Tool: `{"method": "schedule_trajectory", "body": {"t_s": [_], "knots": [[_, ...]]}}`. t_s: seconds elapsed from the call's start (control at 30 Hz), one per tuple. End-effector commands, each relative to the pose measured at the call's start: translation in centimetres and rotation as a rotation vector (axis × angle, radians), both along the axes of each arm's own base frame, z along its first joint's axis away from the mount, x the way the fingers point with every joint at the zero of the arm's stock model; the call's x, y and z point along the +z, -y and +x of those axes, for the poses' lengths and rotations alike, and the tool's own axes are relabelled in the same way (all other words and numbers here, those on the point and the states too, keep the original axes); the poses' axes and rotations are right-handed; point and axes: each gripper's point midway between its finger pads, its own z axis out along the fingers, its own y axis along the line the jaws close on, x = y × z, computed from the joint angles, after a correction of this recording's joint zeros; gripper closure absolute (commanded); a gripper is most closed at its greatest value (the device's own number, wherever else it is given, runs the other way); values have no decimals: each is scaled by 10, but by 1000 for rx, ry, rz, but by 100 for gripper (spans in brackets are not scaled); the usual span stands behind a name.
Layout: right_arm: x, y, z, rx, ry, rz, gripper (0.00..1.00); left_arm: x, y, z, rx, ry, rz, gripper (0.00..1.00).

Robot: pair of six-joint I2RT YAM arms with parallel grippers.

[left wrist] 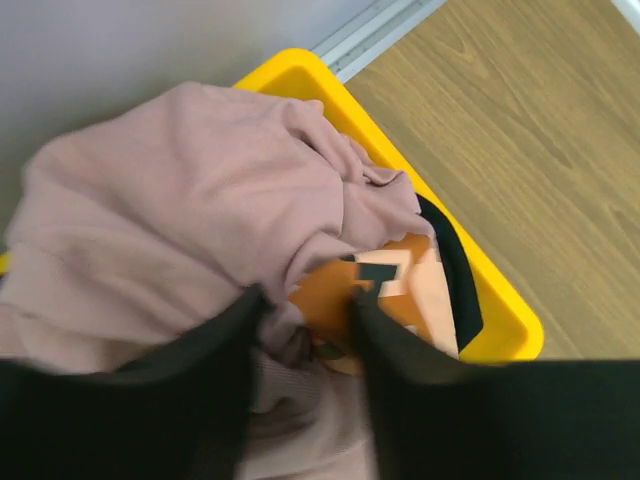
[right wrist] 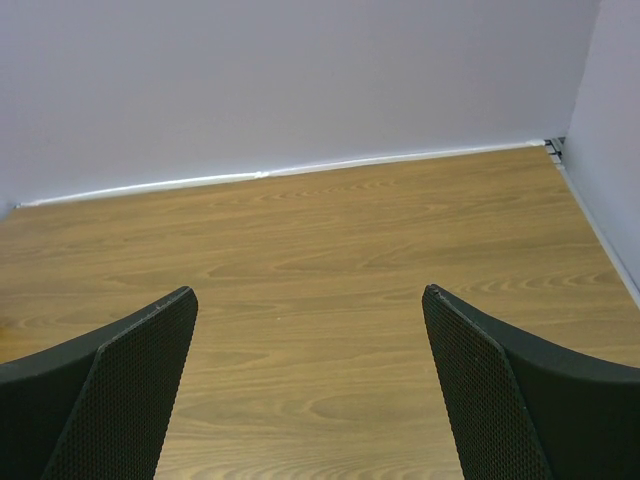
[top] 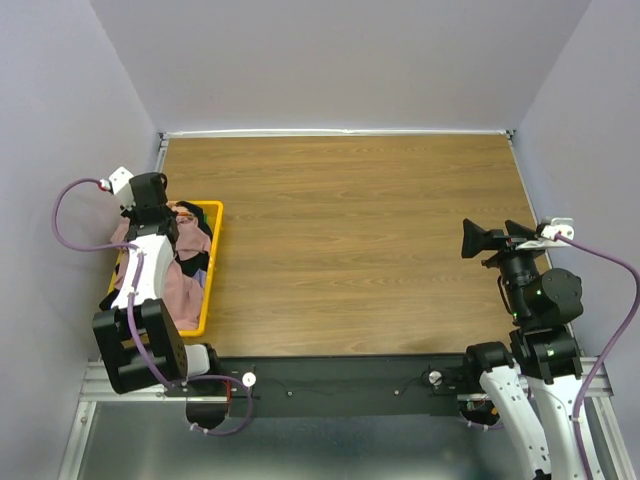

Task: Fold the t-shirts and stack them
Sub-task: Grab the tshirt from the pile, then move the tshirt to the center of the board

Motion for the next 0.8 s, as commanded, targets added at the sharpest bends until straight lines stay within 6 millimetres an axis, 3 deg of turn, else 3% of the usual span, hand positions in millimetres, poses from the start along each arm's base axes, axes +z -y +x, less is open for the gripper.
{"method": "schedule_trajectory", "body": {"t_s": [0.0,0.03,0.07,0.1,0.13,0.2,0.23,0.27,0.3,0.33,0.37,0.4,0.43,0.5,0.53,0.57,0.6,0.63,0.67,0.7,0.73,0.77], "knots": [[-8,-4,0,25,-19,2,0,25,-2,10,-2,89,10,74],[-6,-5,-1,28,-14,4,0,33,-2,10,-14,101,27,96],[-6,-5,-1,28,-18,5,0,40,1,10,-32,116,31,100],[-4,-6,-1,31,-10,8,0,60,2,10,-41,162,46,100],[-4,-6,-1,33,-10,8,0,65,4,12,-56,169,52,100],[-1,-7,-2,41,-6,11,0,114,21,18,-119,263,101,100],[2,-8,-2,46,-5,14,0,137,42,21,-181,305,126,100],[4,-9,-2,49,1,17,0,155,42,21,-179,344,136,100],[5,-9,-2,51,0,17,0,174,57,24,-225,373,158,100],[6,-10,-2,56,-1,21,0,210,89,30,-304,447,165,100],[7,-10,-2,54,2,23,0,227,114,33,-367,481,165,100],[10,-11,-3,57,7,25,0,264,137,33,-435,559,165,100],[13,-10,-3,56,11,26,0,279,182,32,-556,599,134,100],[19,-10,-5,58,25,27,0,296,235,36,-693,639,93,100],[23,-10,-6,56,32,28,0,312,291,30,-818,675,58,100],[24,-10,-6,56,33,27,0,319,317,26,-874,691,48,100],[27,-10,-7,56,42,29,0,341,346,16,-937,741,31,100],[32,-9,-8,53,53,26,0,331,382,22,-1004,717,39,100],[33,-8,-8,47,54,29,0,330,429,4,-1111,722,19,99],[35,-8,-10,49,60,29,0,349,452,-7,-1172,769,6,90],[36,-8,-11,50,63,29,0,348,474,-10,-1219,770,7,68],[37,-8,-12,50,66,28,0,322,519,-16,-1314,717,41,57]]}}
